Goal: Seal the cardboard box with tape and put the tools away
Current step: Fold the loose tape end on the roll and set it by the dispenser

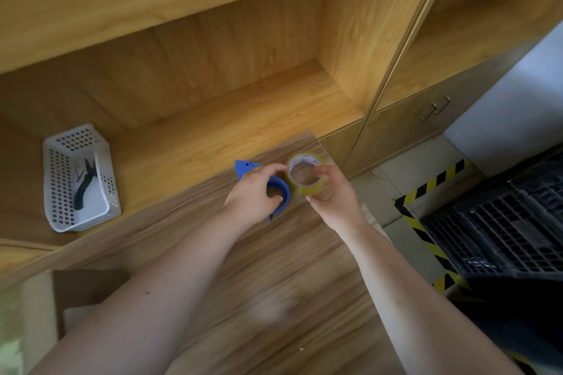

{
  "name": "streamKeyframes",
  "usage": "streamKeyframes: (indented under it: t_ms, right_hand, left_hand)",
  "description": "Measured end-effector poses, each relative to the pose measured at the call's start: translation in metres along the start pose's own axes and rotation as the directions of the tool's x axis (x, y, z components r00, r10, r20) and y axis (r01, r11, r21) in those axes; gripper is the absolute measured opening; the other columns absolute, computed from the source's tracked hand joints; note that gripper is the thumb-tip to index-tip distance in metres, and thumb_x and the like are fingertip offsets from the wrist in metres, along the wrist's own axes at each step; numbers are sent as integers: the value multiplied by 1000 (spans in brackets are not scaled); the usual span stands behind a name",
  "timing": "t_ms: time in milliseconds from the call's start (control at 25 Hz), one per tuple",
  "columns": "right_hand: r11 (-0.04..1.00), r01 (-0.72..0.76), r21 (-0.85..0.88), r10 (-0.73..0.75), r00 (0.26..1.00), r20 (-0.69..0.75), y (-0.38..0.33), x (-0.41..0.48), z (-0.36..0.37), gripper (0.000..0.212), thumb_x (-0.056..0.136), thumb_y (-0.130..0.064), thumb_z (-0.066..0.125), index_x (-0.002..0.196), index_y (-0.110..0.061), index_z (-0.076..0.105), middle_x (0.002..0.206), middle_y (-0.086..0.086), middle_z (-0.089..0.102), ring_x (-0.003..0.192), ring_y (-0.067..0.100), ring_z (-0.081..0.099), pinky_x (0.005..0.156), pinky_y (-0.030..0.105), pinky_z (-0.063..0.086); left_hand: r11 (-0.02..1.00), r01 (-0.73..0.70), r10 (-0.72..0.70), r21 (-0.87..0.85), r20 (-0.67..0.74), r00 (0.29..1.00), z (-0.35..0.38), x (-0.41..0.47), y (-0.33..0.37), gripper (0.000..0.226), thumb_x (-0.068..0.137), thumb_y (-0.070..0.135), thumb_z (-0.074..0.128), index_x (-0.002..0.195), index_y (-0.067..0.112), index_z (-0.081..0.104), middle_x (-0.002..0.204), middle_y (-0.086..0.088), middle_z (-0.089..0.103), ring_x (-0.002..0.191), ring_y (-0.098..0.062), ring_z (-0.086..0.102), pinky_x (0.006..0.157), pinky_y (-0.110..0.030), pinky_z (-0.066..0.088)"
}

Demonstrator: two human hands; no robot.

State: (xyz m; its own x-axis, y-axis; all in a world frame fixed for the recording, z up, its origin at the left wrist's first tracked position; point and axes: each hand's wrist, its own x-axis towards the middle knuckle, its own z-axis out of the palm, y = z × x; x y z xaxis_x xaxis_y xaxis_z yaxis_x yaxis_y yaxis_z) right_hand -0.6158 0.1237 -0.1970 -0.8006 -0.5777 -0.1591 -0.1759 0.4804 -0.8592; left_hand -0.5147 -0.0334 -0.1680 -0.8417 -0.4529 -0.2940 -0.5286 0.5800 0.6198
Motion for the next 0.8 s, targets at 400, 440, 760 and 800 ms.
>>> streamKeyframes:
  t_ms: [400, 440, 760, 800]
  right_hand:
    - [996, 90, 29, -92, 991, 97, -44, -65, 36, 46, 78, -8, 75, 118, -23, 57, 112, -19, 58, 113, 3, 53, 94, 21, 42]
    - [994, 108, 5, -108, 989, 102, -48, -73, 41, 47, 78, -10, 76, 118, -24, 57, 114, -17, 58, 116, 5, 51, 95, 22, 40]
    - [987, 157, -17, -154, 979, 131, -67, -121, 61, 50, 77, -19, 77, 119, -34, 55, 125, -7, 58, 122, 12, 47, 101, 28, 39]
    - [987, 159, -11, -156, 979, 128, -68, -126, 63, 50, 77, -20, 77, 118, -35, 55, 124, -9, 58, 123, 12, 47, 102, 30, 40]
  left_hand:
    - [983, 103, -112, -150, -55, 992, -17, -88, -38, 61, 79, 17, 74, 132, 35, 50, 116, 10, 62, 110, -10, 60, 100, -32, 47]
    - [980, 105, -119, -166, -72, 990, -21, -96, -41, 60, 79, 17, 74, 131, 35, 50, 115, 9, 63, 108, -9, 60, 98, -29, 47]
    - [956, 78, -143, -284, -216, 966, -57, -156, -55, 48, 78, 16, 76, 122, 29, 61, 108, 8, 66, 95, -9, 62, 83, -19, 48]
    - [954, 74, -143, -291, -223, 964, -58, -165, -56, 47, 78, 15, 76, 121, 28, 62, 108, 7, 67, 96, -11, 62, 87, -23, 49]
